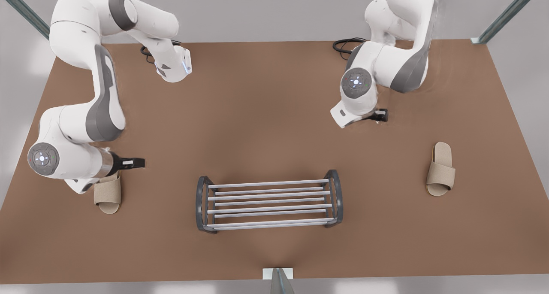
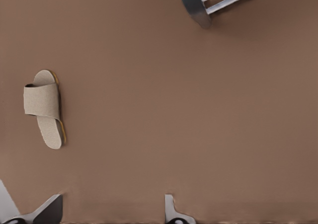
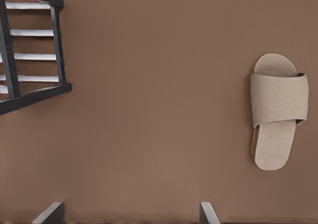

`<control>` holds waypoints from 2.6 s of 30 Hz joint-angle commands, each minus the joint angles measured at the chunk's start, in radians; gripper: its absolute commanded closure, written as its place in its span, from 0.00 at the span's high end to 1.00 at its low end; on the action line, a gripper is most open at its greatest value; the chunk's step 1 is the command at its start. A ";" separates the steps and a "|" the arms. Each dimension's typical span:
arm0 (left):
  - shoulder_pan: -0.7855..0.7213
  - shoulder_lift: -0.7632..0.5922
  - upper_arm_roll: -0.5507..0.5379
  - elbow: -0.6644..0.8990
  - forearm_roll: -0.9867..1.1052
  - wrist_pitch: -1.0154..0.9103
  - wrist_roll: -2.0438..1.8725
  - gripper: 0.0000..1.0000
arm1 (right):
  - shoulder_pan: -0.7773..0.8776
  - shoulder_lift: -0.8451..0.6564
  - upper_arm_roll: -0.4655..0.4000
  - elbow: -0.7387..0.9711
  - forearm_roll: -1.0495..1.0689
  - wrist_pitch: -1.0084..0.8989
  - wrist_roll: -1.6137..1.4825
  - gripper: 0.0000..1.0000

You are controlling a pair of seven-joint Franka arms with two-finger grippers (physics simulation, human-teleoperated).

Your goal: Place the right shoe on the shoe rack with the right arm, and place the left shoe on the shoe rack with the left arm

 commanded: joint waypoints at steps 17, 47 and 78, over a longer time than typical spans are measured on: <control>-0.204 -0.037 0.795 -0.810 1.586 1.489 -2.446 1.00 | -1.397 1.088 0.869 -1.268 -2.337 1.085 -2.149 1.00; 0.707 0.243 0.272 -0.476 2.735 1.635 -2.956 1.00 | -1.529 0.896 0.621 -1.191 -2.836 1.122 -2.229 1.00; 0.790 0.381 0.189 -0.300 2.864 1.630 -2.956 1.00 | -1.417 1.037 0.605 -0.877 -2.857 1.487 -2.194 1.00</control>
